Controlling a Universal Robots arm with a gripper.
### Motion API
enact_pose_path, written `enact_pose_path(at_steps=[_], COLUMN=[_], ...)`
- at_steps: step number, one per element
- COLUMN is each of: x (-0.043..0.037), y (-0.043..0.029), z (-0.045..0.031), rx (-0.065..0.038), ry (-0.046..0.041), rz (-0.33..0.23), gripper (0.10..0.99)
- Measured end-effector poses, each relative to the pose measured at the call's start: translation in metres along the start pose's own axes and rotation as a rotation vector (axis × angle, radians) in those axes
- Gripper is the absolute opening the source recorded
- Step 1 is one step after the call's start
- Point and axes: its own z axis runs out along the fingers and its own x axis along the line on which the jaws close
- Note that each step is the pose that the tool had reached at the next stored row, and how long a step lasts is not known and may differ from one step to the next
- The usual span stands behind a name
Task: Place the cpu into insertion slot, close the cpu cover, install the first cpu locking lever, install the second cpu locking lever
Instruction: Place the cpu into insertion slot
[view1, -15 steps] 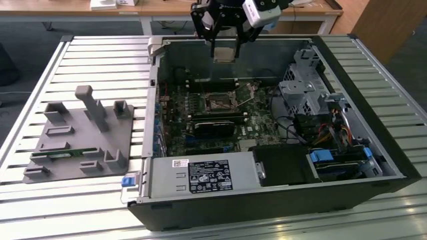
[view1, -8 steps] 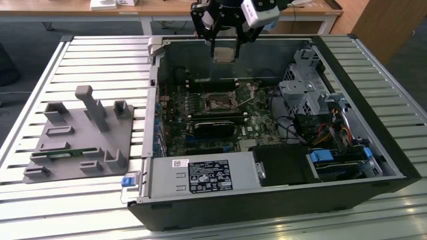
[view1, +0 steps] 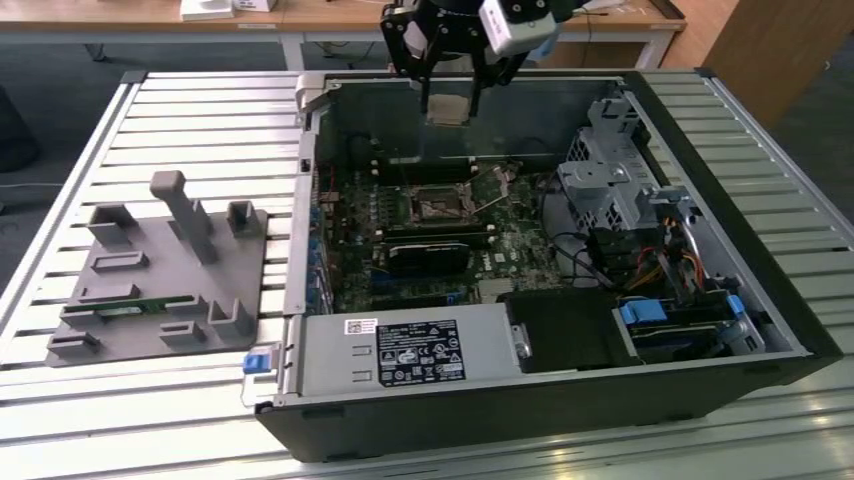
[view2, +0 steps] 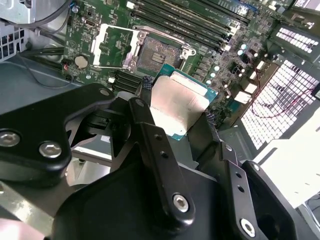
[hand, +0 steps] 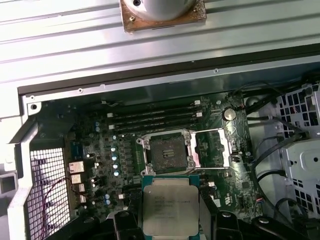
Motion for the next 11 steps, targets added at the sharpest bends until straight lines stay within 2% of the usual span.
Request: enact_pose_path(at_steps=[11], x=[0.0009], y=[-0.0002], z=[0.0001], rx=[-0.001], ry=[-0.0047], rz=[0.053], gripper=[0.537])
